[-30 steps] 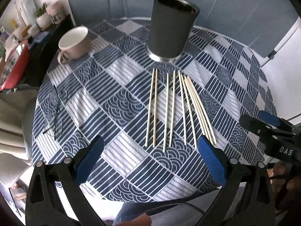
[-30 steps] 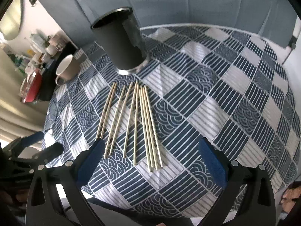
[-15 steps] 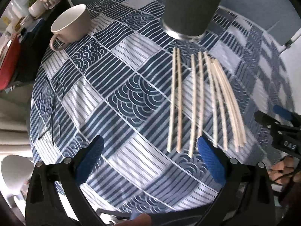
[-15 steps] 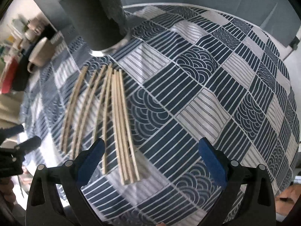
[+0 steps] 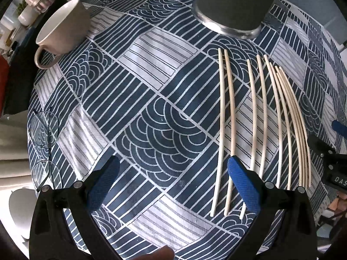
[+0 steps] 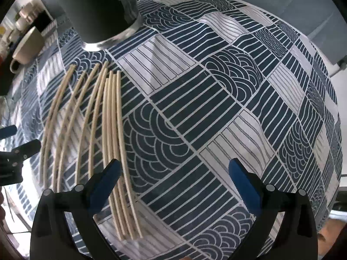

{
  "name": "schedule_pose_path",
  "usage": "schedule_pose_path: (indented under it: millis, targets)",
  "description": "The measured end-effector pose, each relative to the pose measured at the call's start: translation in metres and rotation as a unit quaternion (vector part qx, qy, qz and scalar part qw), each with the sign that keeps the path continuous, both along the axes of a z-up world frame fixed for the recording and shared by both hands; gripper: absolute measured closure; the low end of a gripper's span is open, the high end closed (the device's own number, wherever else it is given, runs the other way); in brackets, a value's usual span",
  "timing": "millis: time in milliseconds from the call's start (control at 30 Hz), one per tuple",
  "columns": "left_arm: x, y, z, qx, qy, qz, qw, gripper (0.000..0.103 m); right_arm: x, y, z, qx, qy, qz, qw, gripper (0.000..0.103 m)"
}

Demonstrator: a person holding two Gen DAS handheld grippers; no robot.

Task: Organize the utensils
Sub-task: 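Lower the left tool toward the wooden chopsticks while the right tool also lowers toward them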

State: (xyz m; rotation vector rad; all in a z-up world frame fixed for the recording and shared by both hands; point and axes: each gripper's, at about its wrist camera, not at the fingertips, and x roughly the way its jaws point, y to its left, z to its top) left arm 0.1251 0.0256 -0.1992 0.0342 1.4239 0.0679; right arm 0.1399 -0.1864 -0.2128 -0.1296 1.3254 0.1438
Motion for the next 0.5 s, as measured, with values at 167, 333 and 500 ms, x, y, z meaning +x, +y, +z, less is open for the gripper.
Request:
schedule_pose_path:
  millis: [167,333,500]
  targets:
    - [0.003,-0.006,-0.013,0.000,0.003,-0.003,1.0000,0.005,0.010,-0.001,-0.006,0.006,0.005,0.004,1.000,0.008]
    - [0.009,-0.009,-0.017,-0.017,-0.008,-0.005,0.9998,0.004,0.015,-0.002,-0.011,0.010,0.004,0.007,1.000,0.008]
    - [0.003,-0.001,-0.017,-0.025,-0.029,-0.021,0.9990,0.004,0.008,-0.006,-0.016,0.020,0.001,0.016,1.000,0.006]
